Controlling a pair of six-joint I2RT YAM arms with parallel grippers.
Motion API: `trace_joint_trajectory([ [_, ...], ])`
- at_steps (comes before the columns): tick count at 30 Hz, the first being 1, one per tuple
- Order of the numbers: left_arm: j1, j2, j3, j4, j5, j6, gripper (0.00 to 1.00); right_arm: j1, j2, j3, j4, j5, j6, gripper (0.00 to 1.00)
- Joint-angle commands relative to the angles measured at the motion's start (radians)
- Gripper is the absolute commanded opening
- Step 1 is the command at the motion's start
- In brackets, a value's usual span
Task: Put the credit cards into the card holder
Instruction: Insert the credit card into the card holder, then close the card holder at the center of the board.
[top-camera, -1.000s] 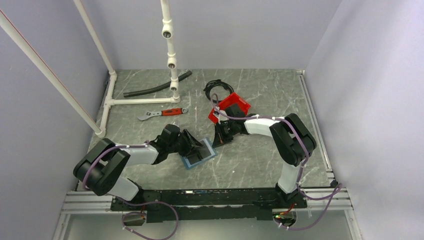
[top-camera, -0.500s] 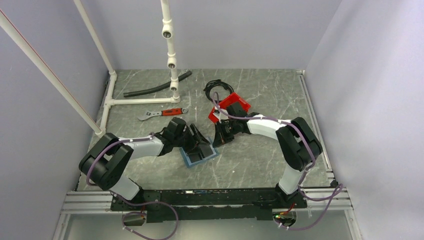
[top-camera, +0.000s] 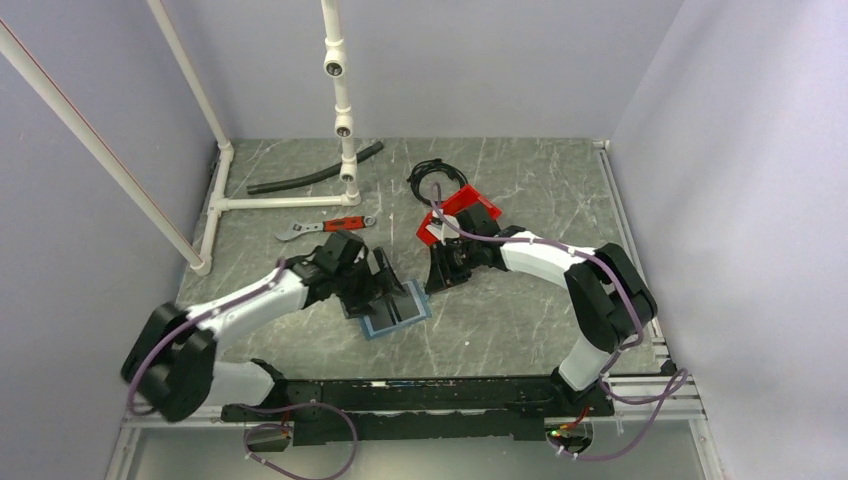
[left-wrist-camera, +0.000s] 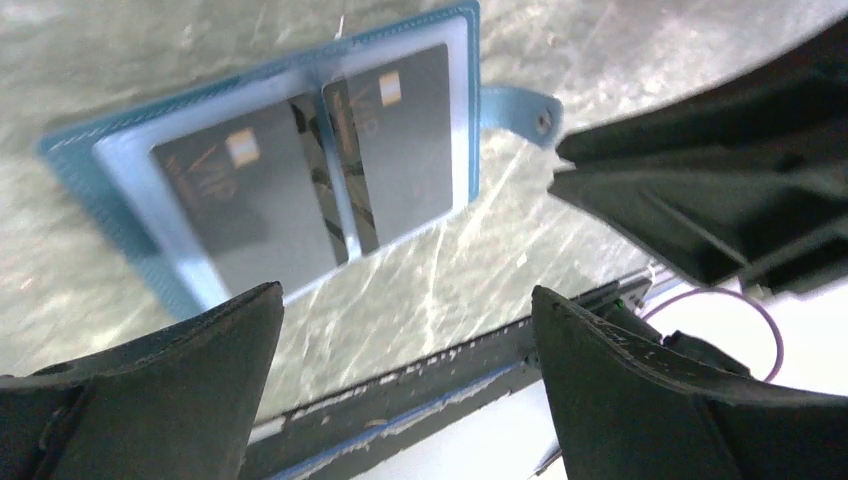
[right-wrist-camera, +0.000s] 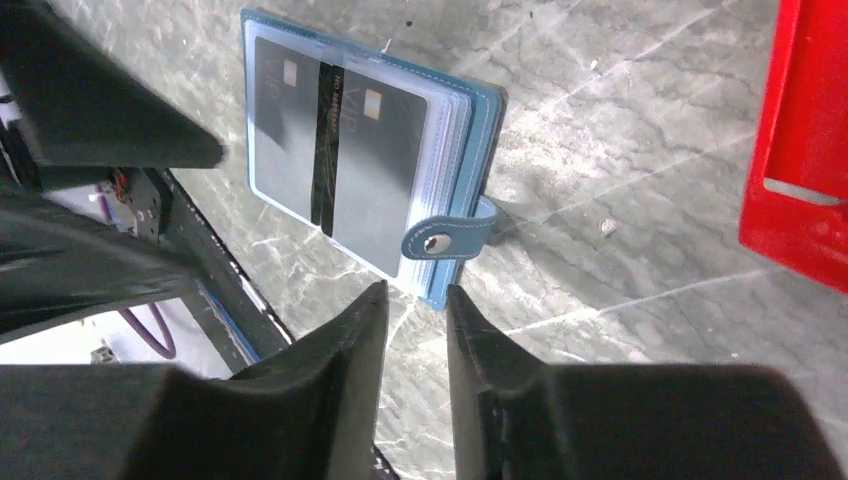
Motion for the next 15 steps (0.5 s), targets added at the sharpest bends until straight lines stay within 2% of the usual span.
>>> trace_joint_trajectory([
  [1,0.057,-0.182,-0.015,-0.228,-0.023,0.096,1.0,0.0,-0.047,-0.009,-0.019,0.035,-0.042,0.38],
  [6,0.12,-0.267,-0.083,-0.283,0.013,0.108,0.99,0.0,-0.049,-0.004,0.001,0.051,-0.049,0.6],
  [9,0.151,-0.281,-0.155,-0.246,0.023,0.099,0.99,0.003,-0.02,0.002,0.032,0.043,-0.048,0.66],
  [12,0.181,-0.289,-0.226,-0.132,0.072,0.086,0.99,0.013,0.011,0.022,0.036,0.048,-0.044,0.67],
  [15,0.182,-0.303,-0.26,-0.065,0.079,0.065,1.0,0.063,0.001,0.038,0.003,0.162,-0.06,0.71],
])
